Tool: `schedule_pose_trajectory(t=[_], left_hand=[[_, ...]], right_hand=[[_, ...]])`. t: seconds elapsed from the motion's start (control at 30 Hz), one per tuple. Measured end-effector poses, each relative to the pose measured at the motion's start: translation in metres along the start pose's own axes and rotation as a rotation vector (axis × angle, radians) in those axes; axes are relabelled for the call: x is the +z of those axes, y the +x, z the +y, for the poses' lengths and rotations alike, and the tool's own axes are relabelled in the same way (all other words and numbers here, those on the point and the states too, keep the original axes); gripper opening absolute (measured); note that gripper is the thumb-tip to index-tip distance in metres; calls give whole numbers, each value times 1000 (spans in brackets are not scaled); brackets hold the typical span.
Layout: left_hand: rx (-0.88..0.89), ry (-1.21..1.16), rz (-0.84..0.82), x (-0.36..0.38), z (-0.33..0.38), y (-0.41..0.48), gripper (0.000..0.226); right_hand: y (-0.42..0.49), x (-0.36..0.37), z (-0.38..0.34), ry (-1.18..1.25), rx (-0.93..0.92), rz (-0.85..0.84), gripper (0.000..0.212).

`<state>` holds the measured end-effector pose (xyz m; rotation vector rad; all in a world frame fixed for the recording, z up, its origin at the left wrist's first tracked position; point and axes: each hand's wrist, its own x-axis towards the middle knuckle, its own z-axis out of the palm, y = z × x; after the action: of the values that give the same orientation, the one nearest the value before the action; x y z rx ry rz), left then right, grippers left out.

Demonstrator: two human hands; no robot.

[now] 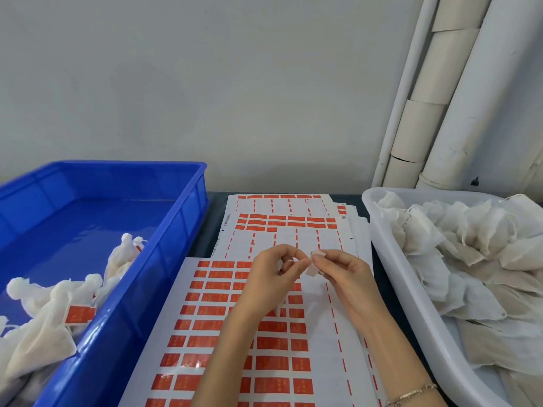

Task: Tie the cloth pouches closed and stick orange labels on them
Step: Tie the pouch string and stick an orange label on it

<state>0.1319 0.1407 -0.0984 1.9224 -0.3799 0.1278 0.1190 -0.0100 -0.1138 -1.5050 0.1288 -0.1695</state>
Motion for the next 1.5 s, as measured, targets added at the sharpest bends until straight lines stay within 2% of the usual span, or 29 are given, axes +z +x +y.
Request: schedule_pose_trajectory(t=[0.27, 0.4, 0.5, 0.57, 0.6, 0.67, 0.77, 0.9, 1.1, 1.27, 1.5], left_hand=[[-10, 17, 27, 2, -4, 2, 7], [6, 46, 25, 3, -3, 1, 10], [5, 45, 62, 3, -4, 0, 12], [-17, 37, 101, 1, -5, 1, 12], [-31, 31, 116, 0, -5, 1, 12], [-46, 14, 141, -2, -5, 2, 9], [-31, -7, 147, -2, -4, 2, 12], [-41, -24, 155, -1, -5, 2, 14], [-41, -10, 159, -1, -7, 3, 11], [-34, 7, 179, -1, -7, 2, 11], [38, 88, 196, -1, -4, 2, 24]], right_hand=[[-2, 1, -2, 17, -1, -13, 10], [-4, 1, -4, 37, 3, -54, 29], [-4, 3, -6, 8, -13, -92, 30], [-3, 1, -11, 144, -9, -107, 39], [-3, -2, -12, 193, -43, -80, 49], [-6, -5, -13, 43, -185, 11, 57], [-9, -2, -9, -219, -302, 78, 38], [-10, 2, -4, -404, -347, 82, 32], [-11, 3, 0, -454, -378, 58, 11], [-10, 3, 2, -458, -438, 42, 11], [-10, 2, 1, -474, -530, 59, 13]])
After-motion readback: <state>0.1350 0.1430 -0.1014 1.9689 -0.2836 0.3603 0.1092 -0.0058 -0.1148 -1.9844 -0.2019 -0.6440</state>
